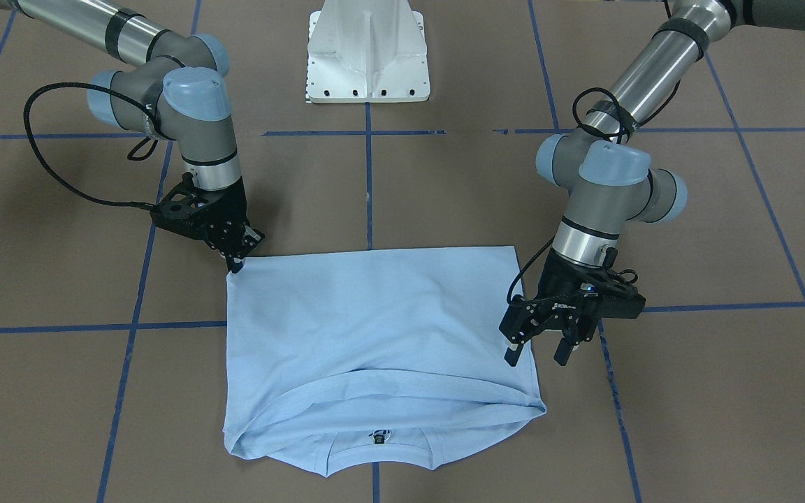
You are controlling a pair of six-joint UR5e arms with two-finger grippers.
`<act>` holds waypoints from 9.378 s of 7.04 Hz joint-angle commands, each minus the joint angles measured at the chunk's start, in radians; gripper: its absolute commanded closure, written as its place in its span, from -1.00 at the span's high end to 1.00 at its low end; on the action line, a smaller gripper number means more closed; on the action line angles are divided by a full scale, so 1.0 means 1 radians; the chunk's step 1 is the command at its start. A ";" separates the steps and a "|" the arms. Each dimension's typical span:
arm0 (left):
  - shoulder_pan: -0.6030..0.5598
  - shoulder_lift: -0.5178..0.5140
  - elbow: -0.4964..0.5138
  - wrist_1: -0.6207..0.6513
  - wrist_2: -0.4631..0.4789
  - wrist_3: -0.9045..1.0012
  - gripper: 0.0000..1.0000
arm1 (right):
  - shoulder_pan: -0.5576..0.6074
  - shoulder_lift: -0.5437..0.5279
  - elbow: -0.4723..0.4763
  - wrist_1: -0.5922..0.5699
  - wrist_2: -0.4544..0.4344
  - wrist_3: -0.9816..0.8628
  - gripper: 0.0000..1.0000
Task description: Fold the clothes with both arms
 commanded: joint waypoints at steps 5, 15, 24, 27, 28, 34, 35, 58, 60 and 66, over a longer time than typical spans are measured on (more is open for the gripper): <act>0.006 0.001 -0.038 0.000 -0.010 -0.001 1.00 | -0.426 -0.480 0.640 -0.016 0.141 0.227 -1.00; 0.408 0.166 -0.530 0.554 -0.015 -0.459 0.48 | -0.002 -0.121 0.223 -0.010 0.114 0.056 1.00; 0.423 0.134 -0.483 0.558 -0.009 -0.461 -1.00 | 0.006 -0.126 0.192 -0.002 0.115 0.044 1.00; 0.281 0.131 -0.475 0.552 -0.010 -0.316 -1.00 | 0.007 -0.134 0.193 -0.011 0.112 0.046 1.00; 0.197 0.107 -0.428 0.522 -0.010 -0.248 -1.00 | 0.006 -0.129 0.193 -0.011 0.112 0.047 1.00; 0.023 -0.262 0.207 0.155 -0.015 -0.226 0.05 | -0.063 -0.064 0.193 -0.010 0.013 0.054 1.00; 0.023 -0.155 0.045 0.164 -0.022 -0.222 0.05 | -0.109 -0.024 0.190 -0.014 -0.021 0.057 1.00; 0.026 -0.068 -0.081 0.163 -0.099 -0.243 0.06 | -0.172 -0.061 0.161 0.000 0.020 -0.430 -1.00; 0.026 -0.068 -0.084 0.164 -0.098 -0.243 0.06 | -0.183 -0.068 0.163 0.000 0.016 -0.346 -0.58; 0.024 -0.067 -0.111 0.167 -0.101 -0.243 0.06 | -0.232 -0.060 0.203 -0.002 -0.050 0.098 0.61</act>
